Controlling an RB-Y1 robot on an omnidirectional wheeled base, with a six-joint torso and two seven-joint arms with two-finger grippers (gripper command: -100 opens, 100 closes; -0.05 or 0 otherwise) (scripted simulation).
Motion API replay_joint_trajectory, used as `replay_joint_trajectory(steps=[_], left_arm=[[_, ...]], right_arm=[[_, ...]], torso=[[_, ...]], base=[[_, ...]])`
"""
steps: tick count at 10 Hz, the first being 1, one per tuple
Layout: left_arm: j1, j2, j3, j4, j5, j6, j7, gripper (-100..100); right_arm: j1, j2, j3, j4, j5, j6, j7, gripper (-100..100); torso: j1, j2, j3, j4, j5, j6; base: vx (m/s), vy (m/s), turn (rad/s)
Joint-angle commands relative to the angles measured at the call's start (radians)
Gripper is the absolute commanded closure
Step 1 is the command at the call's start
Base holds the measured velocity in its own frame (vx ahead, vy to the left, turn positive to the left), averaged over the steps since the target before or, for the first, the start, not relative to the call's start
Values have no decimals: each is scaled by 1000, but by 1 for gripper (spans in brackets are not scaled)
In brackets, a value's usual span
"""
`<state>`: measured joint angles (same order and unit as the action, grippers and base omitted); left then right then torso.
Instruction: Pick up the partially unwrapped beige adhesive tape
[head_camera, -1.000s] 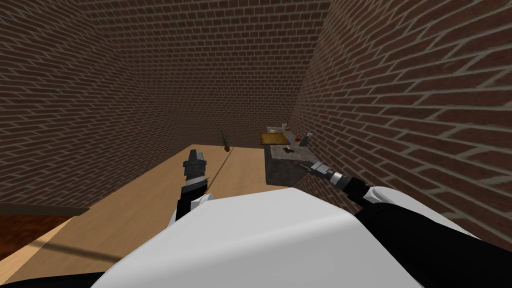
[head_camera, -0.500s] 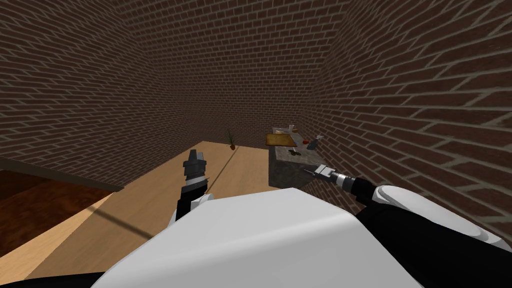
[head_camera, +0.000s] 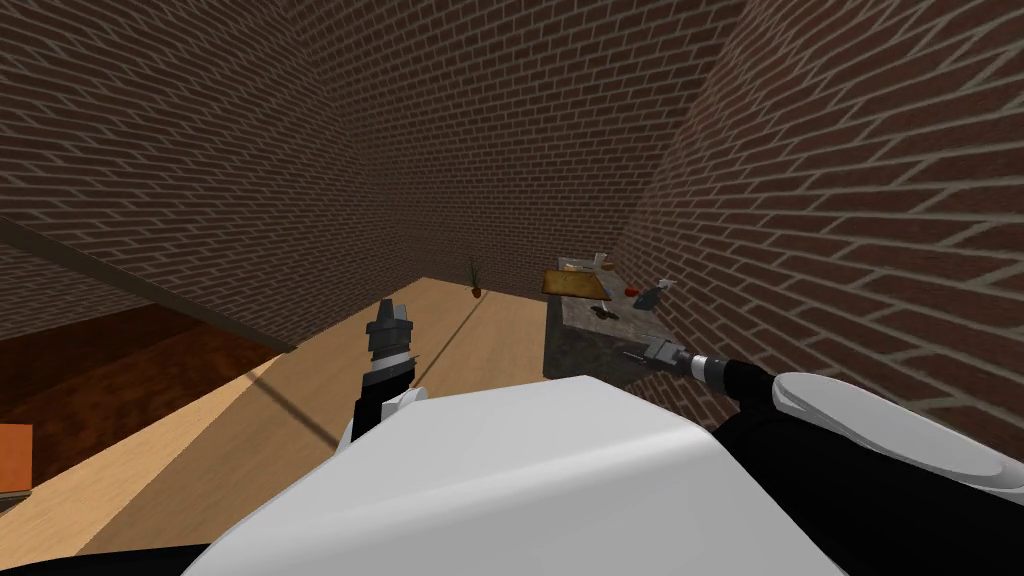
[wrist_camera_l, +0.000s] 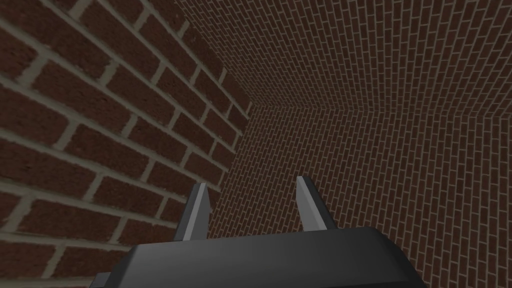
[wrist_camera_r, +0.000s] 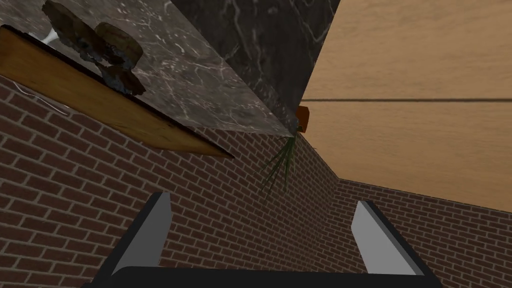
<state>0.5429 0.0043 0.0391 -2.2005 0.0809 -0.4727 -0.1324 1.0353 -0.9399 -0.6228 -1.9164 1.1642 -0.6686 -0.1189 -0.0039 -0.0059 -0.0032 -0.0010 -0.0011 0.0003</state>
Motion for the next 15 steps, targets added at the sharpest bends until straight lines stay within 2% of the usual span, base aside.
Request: replay_joint_trajectory(steps=[1,3,4,5,6,9,13,15], left_arm=[[0,0,0,0,0,0,0,0],[0,0,0,0,0,0,0,0],[0,0,0,0,0,0,0,0],[0,0,0,0,0,0,0,0],[0,0,0,0,0,0,0,0],[0,0,0,0,0,0,0,0],[0,0,0,0,0,0,0,0],[1,0,0,0,0,0,0,0]], right_arm=[[4,-25,-1,23,39,-1,-13,-100],[57,-91,-17,79,111,-15,-42,-100],[57,-91,-17,79,133,-15,-42,-100],[83,-121,-21,106,163,-21,-58,-100],[83,-121,-21,106,175,-21,-58,-100],[154,-202,-22,180,275,-37,-103,-100],[228,-278,3,256,390,-52,-157,-100],[263,-308,37,288,434,-62,-185,-100]], torso=[[0,0,0,0,0,0],[0,-1,-1,0,0,0],[0,-3,-2,-1,0,0],[0,-3,-2,-1,0,1],[0,-3,-2,-1,0,0],[-1,-4,-2,-1,0,0],[-1,-8,-5,-2,-1,1],[-2,-9,-5,-2,-1,1]], base=[[26,-10,136],[55,-4,331],[64,-18,111],[67,-13,224],[47,-24,108],[89,-38,280],[134,-41,258],[160,-78,195]])
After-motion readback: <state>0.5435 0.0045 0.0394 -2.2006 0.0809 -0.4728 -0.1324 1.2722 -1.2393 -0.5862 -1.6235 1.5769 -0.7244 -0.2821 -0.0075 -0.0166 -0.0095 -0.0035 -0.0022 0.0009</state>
